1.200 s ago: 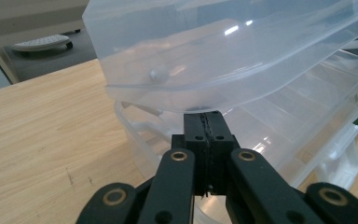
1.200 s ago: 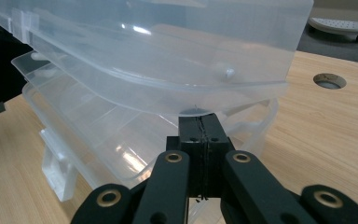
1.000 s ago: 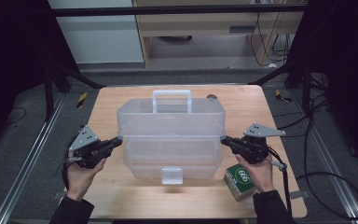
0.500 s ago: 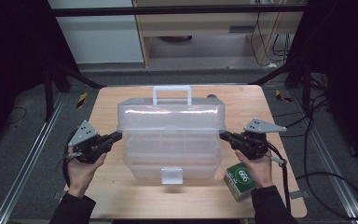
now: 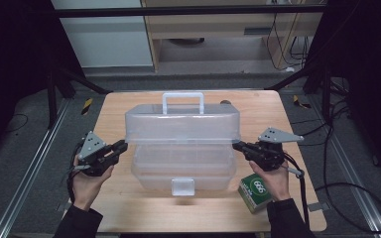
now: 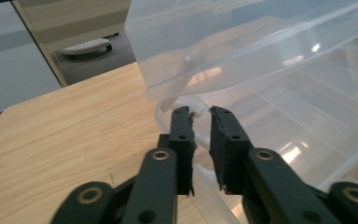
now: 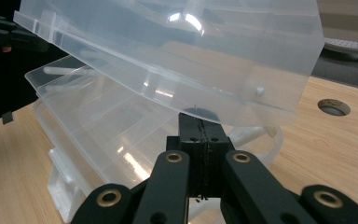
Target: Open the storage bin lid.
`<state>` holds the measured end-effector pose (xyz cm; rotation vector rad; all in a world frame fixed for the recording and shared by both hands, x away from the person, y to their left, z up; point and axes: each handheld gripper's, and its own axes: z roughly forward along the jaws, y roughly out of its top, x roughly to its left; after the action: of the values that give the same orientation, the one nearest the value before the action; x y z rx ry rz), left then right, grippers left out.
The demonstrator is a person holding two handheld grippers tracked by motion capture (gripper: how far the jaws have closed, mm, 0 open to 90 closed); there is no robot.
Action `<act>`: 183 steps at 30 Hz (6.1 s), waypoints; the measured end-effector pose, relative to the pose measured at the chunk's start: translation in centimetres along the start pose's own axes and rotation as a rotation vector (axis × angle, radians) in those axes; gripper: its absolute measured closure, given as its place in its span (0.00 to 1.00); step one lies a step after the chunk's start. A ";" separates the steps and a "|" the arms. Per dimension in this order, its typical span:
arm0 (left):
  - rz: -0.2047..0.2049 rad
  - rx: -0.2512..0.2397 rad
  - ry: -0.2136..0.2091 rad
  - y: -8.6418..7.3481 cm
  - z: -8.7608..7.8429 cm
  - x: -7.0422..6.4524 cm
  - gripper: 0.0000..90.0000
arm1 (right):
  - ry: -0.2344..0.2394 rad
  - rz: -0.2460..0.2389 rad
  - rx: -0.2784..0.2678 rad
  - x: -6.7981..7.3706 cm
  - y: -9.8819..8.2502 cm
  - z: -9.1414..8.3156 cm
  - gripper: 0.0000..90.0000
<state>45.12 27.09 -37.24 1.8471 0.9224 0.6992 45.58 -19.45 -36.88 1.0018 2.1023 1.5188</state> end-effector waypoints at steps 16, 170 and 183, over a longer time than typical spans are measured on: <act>0.022 -0.070 0.000 0.9 2.1 0.2 0.69 | 0.005 0.003 0.004 0.1 0.0 0.1 1.00; -0.234 0.039 0.193 11.5 16.5 8.4 0.87 | -0.125 0.123 0.299 -1.5 -3.4 3.6 0.83; -0.262 0.102 0.189 10.9 18.9 9.5 0.86 | -0.145 0.108 0.309 -1.4 -3.3 3.7 0.84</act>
<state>68.35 22.69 -34.30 1.7248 1.3182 0.6810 47.83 -18.57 -41.37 1.3094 2.2512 1.1469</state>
